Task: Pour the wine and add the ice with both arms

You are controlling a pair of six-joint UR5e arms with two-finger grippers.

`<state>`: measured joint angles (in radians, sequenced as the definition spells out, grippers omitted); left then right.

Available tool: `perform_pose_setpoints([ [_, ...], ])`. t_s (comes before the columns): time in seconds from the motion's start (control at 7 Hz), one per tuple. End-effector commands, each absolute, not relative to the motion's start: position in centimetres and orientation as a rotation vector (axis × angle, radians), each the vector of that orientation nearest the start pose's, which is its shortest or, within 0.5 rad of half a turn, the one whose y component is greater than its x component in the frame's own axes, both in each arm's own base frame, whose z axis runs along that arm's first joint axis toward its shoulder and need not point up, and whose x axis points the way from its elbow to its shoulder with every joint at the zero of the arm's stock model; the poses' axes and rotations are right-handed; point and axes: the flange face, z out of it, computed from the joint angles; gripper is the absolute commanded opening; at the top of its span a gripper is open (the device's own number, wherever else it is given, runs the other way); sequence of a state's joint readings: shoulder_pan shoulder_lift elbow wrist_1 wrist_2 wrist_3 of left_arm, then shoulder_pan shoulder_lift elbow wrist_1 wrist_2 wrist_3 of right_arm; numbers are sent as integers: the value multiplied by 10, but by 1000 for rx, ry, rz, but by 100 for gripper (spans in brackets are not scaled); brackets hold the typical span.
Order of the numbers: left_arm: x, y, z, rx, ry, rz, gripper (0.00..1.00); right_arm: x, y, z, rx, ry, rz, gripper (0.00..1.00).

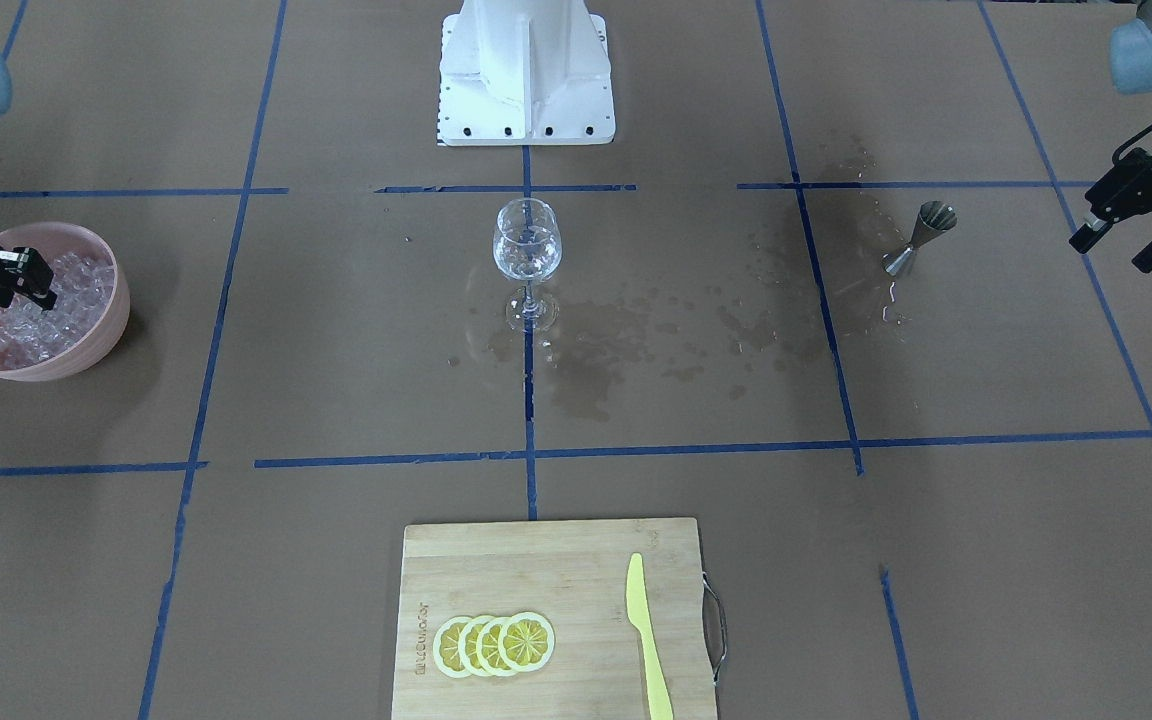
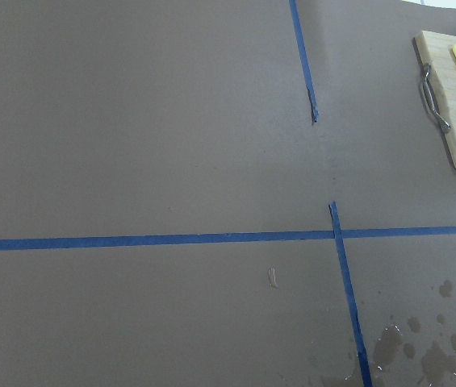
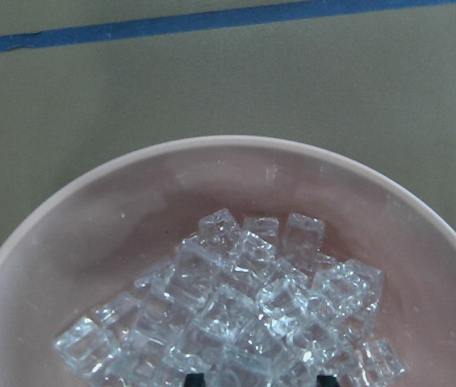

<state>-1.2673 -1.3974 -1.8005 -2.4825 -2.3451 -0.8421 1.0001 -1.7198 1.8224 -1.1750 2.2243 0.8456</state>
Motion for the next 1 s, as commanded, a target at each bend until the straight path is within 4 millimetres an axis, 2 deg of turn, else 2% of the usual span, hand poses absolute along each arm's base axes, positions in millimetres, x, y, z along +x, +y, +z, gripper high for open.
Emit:
perform_pose_setpoints([
  [0.0,68,-433,517,386,1088,-104,100,-183,-419,565,-55,-799,98,0],
  [0.14,68,-433,518,385,1087,-104,100,-183,-419,564,-57,-803,96,0],
  [0.29,68,-433,517,387,1088,-103,100,-184,-420,550,-49,-829,86,0],
  [0.43,68,-433,517,386,1089,-102,100,-169,-423,526,-42,-885,95,0],
  [0.57,68,-433,516,387,1089,-101,100,-135,-435,499,-14,-964,137,0],
  [0.71,68,-433,516,388,1090,-101,100,-130,-453,456,37,-1026,120,0],
  [0.86,68,-433,516,388,1090,-101,100,-142,-478,401,35,-1038,142,0],
])
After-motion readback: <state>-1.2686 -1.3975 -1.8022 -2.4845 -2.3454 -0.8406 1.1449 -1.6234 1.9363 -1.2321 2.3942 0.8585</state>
